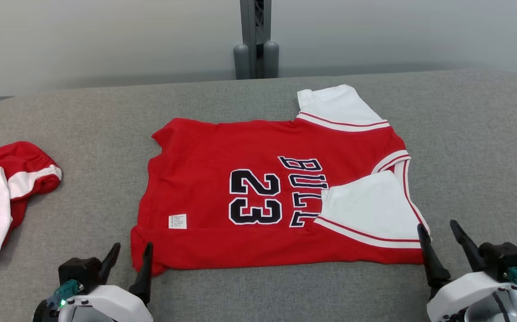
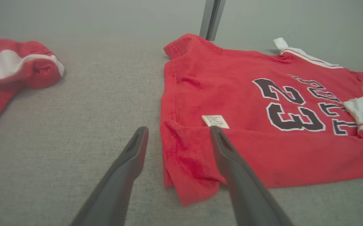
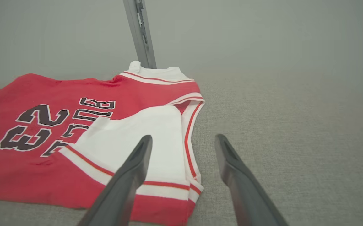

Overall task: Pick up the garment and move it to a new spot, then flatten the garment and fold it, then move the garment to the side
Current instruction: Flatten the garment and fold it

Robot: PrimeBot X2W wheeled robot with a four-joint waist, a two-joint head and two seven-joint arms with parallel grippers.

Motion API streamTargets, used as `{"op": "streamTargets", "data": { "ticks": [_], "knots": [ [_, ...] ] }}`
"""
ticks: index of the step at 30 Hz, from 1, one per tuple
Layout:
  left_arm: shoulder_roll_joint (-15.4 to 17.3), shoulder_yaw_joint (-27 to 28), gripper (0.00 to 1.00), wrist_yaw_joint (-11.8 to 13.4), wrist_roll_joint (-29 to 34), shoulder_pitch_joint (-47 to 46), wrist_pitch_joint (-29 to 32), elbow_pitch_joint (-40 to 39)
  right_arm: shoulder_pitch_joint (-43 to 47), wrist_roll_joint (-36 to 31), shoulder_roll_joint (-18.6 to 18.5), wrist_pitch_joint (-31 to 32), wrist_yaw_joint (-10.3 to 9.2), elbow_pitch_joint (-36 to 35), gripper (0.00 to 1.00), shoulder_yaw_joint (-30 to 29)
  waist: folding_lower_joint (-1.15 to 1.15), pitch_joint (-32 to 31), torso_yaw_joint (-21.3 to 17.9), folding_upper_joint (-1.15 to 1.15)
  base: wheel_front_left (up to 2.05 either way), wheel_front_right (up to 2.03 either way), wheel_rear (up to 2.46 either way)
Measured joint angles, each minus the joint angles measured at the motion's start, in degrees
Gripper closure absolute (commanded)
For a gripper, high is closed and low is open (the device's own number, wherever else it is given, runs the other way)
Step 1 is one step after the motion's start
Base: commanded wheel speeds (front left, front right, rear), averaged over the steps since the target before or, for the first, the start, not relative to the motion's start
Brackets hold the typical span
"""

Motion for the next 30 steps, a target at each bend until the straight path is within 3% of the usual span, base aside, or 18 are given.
{"op": "streamTargets", "data": {
  "ticks": [13,14,15,16,17,26,30],
  "knots": [
    [-2.71,-1.26,0.0,-3.96,-5.28,-4.19,5.72,6.86,-6.86,4.2,-0.38,2.8,0.0,13.19,0.0,3.31,0.0,6.88,0.79,0.0,0.0,0.0,0.0],
    [-2.72,-1.34,0.14,-4.11,-5.65,-4.57,6.35,7.05,-7.36,4.58,-0.36,2.81,-0.01,13.61,0.03,3.68,0.0,7.17,0.87,0.0,0.0,0.0,0.0],
    [-2.8,-1.22,0.61,-4.45,-6.06,-4.81,6.72,7.16,-7.7,5.09,-0.36,2.88,-0.01,14.03,0.53,4.12,0.0,7.41,0.96,0.0,0.0,0.0,0.0],
    [-2.66,-1.21,1.0,-4.71,-6.47,-5.2,7.59,7.36,-8.46,5.87,-0.56,2.93,-0.01,14.36,0.64,4.82,0.0,7.65,1.03,0.0,0.0,0.0,0.0],
    [-2.63,-1.19,1.0,-5.16,-6.94,-5.42,7.92,7.36,-8.61,6.35,-0.56,2.92,-0.01,14.44,1.0,5.0,0.0,7.66,1.05,0.0,0.0,0.0,0.0],
    [-0.24,-1.43,1.0,-7.28,-9.2,-2.67,11.35,3.7,-4.36,10.16,-1.32,2.61,0.01,10.07,1.0,5.68,0.0,5.07,1.34,0.0,0.0,0.0,0.0],
    [2.3,-1.38,1.0,-6.39,-9.33,0.23,13.86,-1.13,0.37,10.69,-1.82,4.08,0.01,3.72,1.0,4.6,0.0,3.44,1.25,0.0,0.0,0.0,0.0]
  ]
}}
